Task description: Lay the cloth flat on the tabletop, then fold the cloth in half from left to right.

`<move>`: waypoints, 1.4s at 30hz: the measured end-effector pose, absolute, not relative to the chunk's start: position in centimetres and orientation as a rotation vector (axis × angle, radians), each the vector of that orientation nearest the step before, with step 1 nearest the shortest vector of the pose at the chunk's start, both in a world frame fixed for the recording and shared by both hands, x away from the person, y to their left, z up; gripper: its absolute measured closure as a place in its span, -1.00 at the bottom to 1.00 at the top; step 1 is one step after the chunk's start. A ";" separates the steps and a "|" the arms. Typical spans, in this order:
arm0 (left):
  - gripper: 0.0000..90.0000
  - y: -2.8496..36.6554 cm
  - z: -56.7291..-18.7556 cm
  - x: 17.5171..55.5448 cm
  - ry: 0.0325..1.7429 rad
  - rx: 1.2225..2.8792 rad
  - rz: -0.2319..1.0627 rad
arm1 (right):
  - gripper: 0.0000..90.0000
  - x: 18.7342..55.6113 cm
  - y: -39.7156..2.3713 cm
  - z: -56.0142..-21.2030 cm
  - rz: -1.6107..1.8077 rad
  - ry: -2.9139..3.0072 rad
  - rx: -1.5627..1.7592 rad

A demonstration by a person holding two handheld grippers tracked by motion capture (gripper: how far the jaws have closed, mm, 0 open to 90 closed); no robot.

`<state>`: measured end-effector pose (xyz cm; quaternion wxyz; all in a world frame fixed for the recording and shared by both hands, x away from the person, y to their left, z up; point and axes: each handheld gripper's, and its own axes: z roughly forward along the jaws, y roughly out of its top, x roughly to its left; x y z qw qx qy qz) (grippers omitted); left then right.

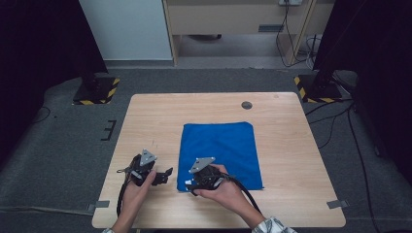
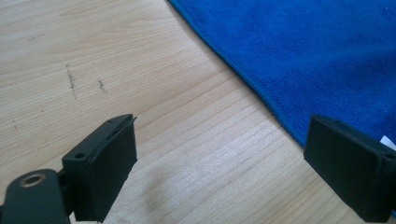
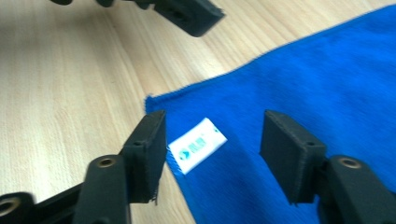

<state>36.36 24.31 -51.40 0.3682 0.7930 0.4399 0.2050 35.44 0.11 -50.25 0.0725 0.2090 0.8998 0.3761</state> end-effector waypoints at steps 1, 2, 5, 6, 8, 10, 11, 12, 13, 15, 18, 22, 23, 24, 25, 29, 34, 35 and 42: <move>-0.80 24.3 -51.4 36.4 1.132 2.036 0.527 | -0.02 35.3 0.3 -50.3 1.127 2.707 0.622; -0.80 24.4 -51.4 36.4 1.132 2.034 0.527 | 0.01 35.3 0.5 -50.3 1.126 2.708 0.618; -0.80 24.4 -51.3 36.4 1.132 2.030 0.533 | 0.10 35.0 1.0 -50.5 1.140 2.706 0.600; -0.80 24.4 -51.3 36.4 1.131 2.029 0.535 | 0.11 35.0 1.1 -50.5 1.141 2.710 0.603; -0.80 24.5 -51.3 36.4 1.133 2.028 0.538 | 0.12 34.8 1.5 -50.7 1.150 2.712 0.593; -0.80 24.5 -51.3 36.4 1.136 2.024 0.543 | 0.10 34.6 2.0 -50.8 1.158 2.717 0.581; -0.79 24.5 -51.3 36.4 1.138 2.022 0.545 | 0.06 34.4 2.3 -50.8 1.159 2.716 0.579; -0.79 24.5 -51.2 36.4 1.137 2.022 0.545 | 0.00 34.3 2.6 -50.9 1.155 2.721 0.572; -0.79 24.5 -51.2 36.4 1.137 2.020 0.546 | -0.07 34.2 3.0 -51.0 1.150 2.722 0.575; -0.79 24.6 -51.2 36.4 1.138 2.019 0.546 | -0.16 34.1 3.6 -51.4 1.122 2.721 0.565; -0.79 24.6 -51.1 36.4 1.134 2.030 0.533 | -0.25 34.0 4.3 -51.9 1.076 2.721 0.561; -0.79 24.6 -51.1 36.4 1.135 2.020 0.539 | -0.18 34.2 4.6 -52.5 1.034 2.712 0.602; -0.79 24.6 -51.1 36.4 1.134 2.022 0.539 | -0.07 34.3 4.6 -52.5 1.039 2.709 0.610; -0.79 24.7 -51.2 36.4 1.136 2.021 0.539 | 0.04 34.3 4.6 -52.4 1.038 2.705 0.601; -0.79 24.7 -51.2 36.4 1.139 2.020 0.537 | 0.17 34.3 4.5 -52.4 1.037 2.700 0.592; -0.79 24.8 -51.0 36.4 1.145 2.010 0.533 | 0.78 34.7 4.1 -52.2 1.034 2.704 0.625; -0.79 24.4 -49.8 36.5 1.107 1.991 0.524 | 0.91 34.6 3.8 -51.7 1.105 2.691 0.641; -0.79 24.2 -49.5 36.8 1.099 1.991 0.518 | 0.91 34.4 3.7 -51.6 1.115 2.690 0.643; -0.79 24.1 -48.5 40.6 1.061 2.025 0.478 | 0.91 34.1 3.6 -51.3 1.154 2.669 0.655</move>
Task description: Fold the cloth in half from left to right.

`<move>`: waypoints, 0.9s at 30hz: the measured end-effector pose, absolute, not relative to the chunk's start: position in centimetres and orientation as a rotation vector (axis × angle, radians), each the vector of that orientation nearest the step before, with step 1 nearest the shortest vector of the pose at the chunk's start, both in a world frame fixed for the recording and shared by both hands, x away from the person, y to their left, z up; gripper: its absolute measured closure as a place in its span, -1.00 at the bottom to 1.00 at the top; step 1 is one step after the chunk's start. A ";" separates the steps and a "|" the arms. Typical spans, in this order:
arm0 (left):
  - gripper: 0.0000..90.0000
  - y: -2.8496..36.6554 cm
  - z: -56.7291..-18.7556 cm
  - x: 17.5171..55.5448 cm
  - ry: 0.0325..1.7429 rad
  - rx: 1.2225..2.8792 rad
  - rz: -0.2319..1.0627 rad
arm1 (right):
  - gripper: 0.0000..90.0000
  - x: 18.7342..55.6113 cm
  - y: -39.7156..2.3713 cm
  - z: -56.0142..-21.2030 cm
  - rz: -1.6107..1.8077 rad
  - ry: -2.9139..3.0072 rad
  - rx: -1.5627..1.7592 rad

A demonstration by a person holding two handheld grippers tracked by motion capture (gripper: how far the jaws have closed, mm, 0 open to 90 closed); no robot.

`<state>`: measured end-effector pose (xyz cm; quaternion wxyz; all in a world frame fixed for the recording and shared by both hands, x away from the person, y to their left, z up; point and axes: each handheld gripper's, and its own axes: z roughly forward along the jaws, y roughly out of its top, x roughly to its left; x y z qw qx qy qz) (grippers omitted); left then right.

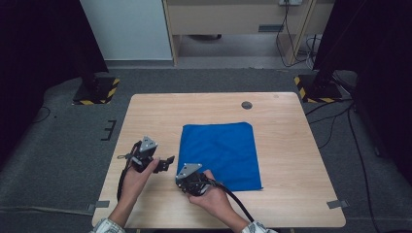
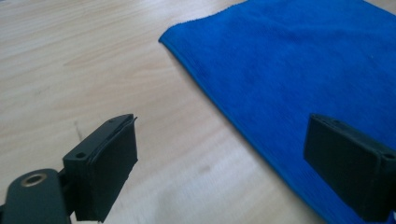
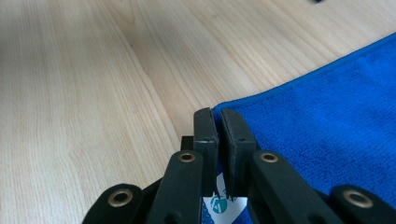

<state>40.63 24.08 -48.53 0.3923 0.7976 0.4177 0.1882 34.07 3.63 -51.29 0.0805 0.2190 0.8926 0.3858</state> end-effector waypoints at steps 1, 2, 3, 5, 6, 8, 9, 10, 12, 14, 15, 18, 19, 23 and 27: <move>-0.79 24.1 -48.5 41.4 1.061 2.024 0.481 | 0.91 34.1 3.6 -51.3 1.165 2.665 0.656; -0.79 24.0 -48.5 42.3 1.060 2.021 0.486 | 0.92 34.1 3.6 -51.2 1.175 2.655 0.662; -0.77 23.9 -48.5 42.8 1.062 2.023 0.486 | 0.92 34.0 3.7 -51.3 1.185 2.651 0.668; -0.77 23.5 -48.6 44.4 1.062 2.051 0.502 | 0.92 33.9 3.8 -51.3 1.203 2.648 0.681; -0.76 23.1 -48.6 45.0 1.063 2.065 0.511 | 0.92 33.9 3.8 -51.3 1.210 2.648 0.681; -0.75 22.5 -48.9 46.2 1.064 2.072 0.481 | 0.92 33.9 4.1 -51.4 1.231 2.643 0.684; -0.75 22.3 -49.0 46.6 1.072 2.070 0.473 | 0.92 33.8 4.2 -51.5 1.243 2.643 0.685; -0.75 22.0 -49.1 47.2 1.068 2.078 0.474 | 0.93 33.8 4.2 -51.5 1.249 2.644 0.681; -0.74 21.5 -49.2 48.2 1.062 2.095 0.481 | 0.93 33.6 4.3 -51.6 1.250 2.643 0.679; -0.71 21.1 -49.6 49.2 1.073 2.072 0.436 | 0.93 33.4 4.3 -51.7 1.256 2.634 0.691; -0.67 21.0 -49.8 49.5 1.079 2.066 0.420 | 0.93 33.4 4.3 -51.8 1.257 2.632 0.697; -0.59 20.6 -50.3 50.6 1.065 2.101 0.455 | 0.93 33.2 4.3 -52.0 1.256 2.631 0.707; -0.56 20.5 -50.5 50.9 1.071 2.106 0.448 | 0.93 33.2 4.3 -52.0 1.257 2.629 0.710; -0.41 20.4 -51.2 52.0 1.078 2.106 0.450 | 0.93 33.1 4.3 -52.2 1.266 2.621 0.728; -0.18 20.3 -51.9 52.5 1.071 2.085 0.460 | 0.94 32.9 4.3 -52.4 1.273 2.611 0.738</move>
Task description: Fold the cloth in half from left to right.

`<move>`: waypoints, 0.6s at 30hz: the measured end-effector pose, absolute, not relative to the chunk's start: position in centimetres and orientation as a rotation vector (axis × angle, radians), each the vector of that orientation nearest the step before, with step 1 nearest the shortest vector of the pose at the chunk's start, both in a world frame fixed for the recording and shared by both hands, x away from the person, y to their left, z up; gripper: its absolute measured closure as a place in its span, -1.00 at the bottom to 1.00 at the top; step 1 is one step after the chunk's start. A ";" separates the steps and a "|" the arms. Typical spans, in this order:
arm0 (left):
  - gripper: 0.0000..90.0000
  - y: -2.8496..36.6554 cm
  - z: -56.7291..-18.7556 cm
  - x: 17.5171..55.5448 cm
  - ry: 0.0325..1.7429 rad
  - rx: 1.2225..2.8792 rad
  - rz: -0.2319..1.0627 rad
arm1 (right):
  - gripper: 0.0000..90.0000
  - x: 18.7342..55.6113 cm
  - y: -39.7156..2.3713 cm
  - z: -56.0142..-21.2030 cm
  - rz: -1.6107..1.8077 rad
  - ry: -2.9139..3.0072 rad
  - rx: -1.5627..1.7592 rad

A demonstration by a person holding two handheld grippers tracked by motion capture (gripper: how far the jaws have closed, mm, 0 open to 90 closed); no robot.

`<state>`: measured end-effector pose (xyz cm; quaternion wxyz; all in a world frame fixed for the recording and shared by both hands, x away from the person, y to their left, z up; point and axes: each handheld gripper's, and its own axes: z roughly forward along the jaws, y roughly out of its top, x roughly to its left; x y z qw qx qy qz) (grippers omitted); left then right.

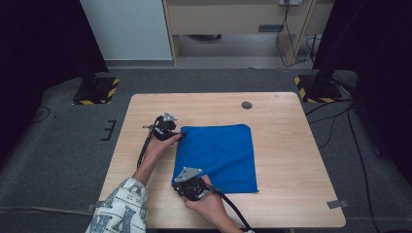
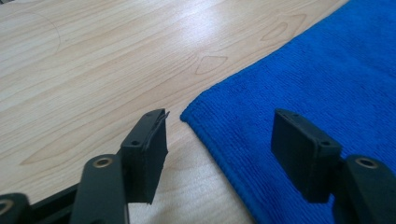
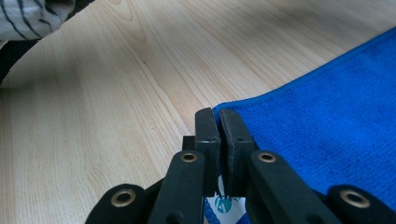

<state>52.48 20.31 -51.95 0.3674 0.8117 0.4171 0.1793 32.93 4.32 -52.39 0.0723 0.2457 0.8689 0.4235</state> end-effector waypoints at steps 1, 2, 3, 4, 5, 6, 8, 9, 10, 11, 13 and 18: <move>-0.15 20.3 -52.1 52.6 1.072 2.085 0.465 | 0.94 32.9 4.3 -52.5 1.273 2.610 0.747; -0.13 20.3 -52.3 52.7 1.078 2.079 0.467 | 0.94 32.9 4.4 -52.6 1.274 2.610 0.750; -0.13 20.4 -52.5 52.8 1.081 2.070 0.470 | 0.93 32.9 4.4 -52.7 1.275 2.609 0.752; -0.09 20.4 -52.5 52.9 1.081 2.069 0.475 | 0.93 32.8 4.5 -52.8 1.279 2.610 0.753; -0.08 20.4 -52.6 53.2 1.092 2.096 0.470 | 0.93 32.8 4.5 -52.8 1.280 2.612 0.754; -0.09 20.3 -52.7 53.4 1.092 2.107 0.471 | 0.93 32.8 4.5 -52.9 1.281 2.615 0.753; -0.08 20.3 -52.6 53.7 1.097 2.106 0.478 | 0.93 32.8 4.5 -52.9 1.279 2.615 0.750; -0.10 20.2 -52.5 53.9 1.098 2.100 0.482 | 0.93 32.8 4.4 -52.9 1.280 2.617 0.749; -0.13 20.2 -52.5 54.1 1.092 2.087 0.502 | 0.93 32.7 4.3 -52.8 1.280 2.614 0.754; -0.13 20.2 -52.6 54.2 1.093 2.066 0.509 | 0.93 32.7 4.2 -52.8 1.286 2.613 0.753; -0.09 20.3 -53.0 54.5 1.108 2.055 0.497 | 0.93 32.7 4.1 -52.7 1.291 2.614 0.754; -0.04 20.5 -53.6 54.7 1.119 2.055 0.486 | 0.93 32.6 4.0 -52.7 1.301 2.610 0.752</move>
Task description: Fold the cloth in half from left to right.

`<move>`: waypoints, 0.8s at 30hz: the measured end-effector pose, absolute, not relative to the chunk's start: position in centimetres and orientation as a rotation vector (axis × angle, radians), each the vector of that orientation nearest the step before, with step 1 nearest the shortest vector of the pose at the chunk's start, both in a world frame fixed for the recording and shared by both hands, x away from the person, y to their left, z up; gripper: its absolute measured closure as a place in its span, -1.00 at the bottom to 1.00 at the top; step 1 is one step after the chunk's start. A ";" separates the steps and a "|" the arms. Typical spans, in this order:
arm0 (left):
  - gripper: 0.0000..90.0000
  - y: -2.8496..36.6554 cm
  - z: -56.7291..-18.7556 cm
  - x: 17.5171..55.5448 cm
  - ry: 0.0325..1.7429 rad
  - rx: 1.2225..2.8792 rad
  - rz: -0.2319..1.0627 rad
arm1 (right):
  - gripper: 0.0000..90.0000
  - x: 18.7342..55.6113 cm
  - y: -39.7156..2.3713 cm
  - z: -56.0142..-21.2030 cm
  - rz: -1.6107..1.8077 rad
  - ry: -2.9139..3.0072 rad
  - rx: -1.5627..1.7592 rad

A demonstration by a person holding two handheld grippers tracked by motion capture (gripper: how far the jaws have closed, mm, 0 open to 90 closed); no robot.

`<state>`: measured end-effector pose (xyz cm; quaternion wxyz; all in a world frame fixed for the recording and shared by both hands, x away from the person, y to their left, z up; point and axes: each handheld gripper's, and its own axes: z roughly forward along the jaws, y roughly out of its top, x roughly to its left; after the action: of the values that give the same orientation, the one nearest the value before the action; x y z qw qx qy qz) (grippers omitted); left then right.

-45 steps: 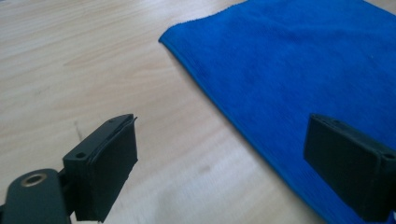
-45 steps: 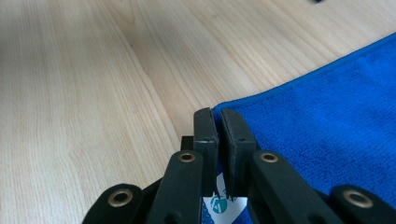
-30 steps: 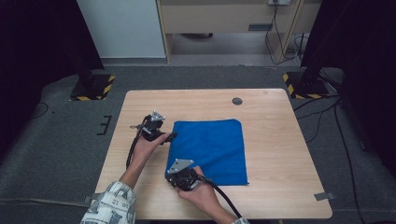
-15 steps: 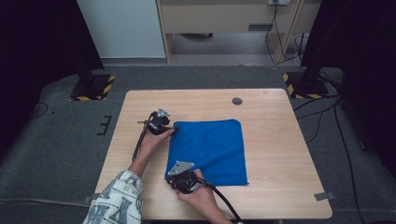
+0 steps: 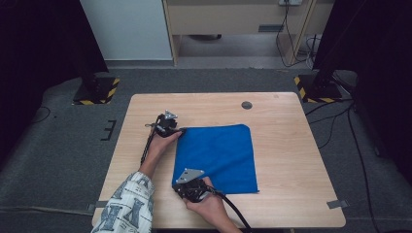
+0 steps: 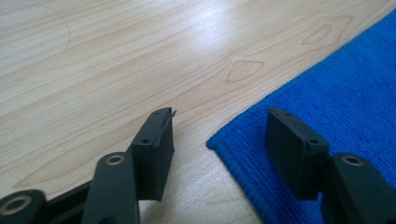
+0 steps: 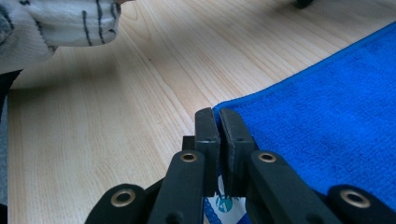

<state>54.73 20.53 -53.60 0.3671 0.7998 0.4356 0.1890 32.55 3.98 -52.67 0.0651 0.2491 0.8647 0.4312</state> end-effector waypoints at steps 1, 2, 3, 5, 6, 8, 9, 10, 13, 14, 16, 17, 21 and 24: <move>0.03 20.4 -53.6 54.7 1.101 2.062 0.484 | 0.93 32.5 4.0 -52.7 1.302 2.611 0.752; 0.11 20.3 -53.6 54.6 1.088 2.068 0.481 | 0.93 32.5 3.9 -52.7 1.302 2.610 0.748; 0.19 20.2 -53.5 54.5 1.084 2.075 0.481 | 0.93 32.5 3.9 -52.7 1.305 2.609 0.751; 0.37 19.9 -53.4 54.4 1.070 2.086 0.465 | 0.93 32.6 3.9 -52.7 1.308 2.608 0.756; 0.47 19.8 -53.4 54.4 1.069 2.087 0.459 | 0.93 32.6 3.9 -52.7 1.309 2.606 0.759; 0.63 19.7 -53.3 54.3 1.070 2.082 0.442 | 0.93 32.5 4.0 -52.7 1.306 2.607 0.757; 0.71 19.6 -53.3 54.3 1.074 2.081 0.429 | 0.93 32.5 4.0 -52.6 1.302 2.607 0.758; 0.81 19.5 -53.3 54.3 1.073 2.082 0.425 | 0.93 32.4 4.0 -52.6 1.302 2.605 0.761; 0.92 19.3 -53.0 54.1 1.079 2.054 0.409 | 0.94 32.4 3.9 -52.5 1.300 2.599 0.762; 0.93 19.3 -52.7 54.1 1.073 2.047 0.418 | 0.94 32.4 3.9 -52.3 1.303 2.593 0.769; 0.94 19.2 -52.0 53.9 1.066 2.030 0.434 | 0.94 32.3 3.9 -52.1 1.301 2.582 0.767; 0.94 19.2 -51.5 53.8 1.069 2.022 0.439 | 0.94 32.3 3.9 -51.9 1.302 2.578 0.762; 0.94 19.0 -49.6 53.5 1.053 2.043 0.469 | 0.95 32.1 3.8 -50.9 1.334 2.535 0.789; 0.93 18.9 -48.4 53.4 1.043 2.043 0.479 | 0.95 32.0 3.6 -50.4 1.354 2.505 0.812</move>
<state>53.41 18.88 -48.43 0.3885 0.8034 0.4100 0.1882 32.02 3.64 -50.38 0.0901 0.2730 0.8425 0.4556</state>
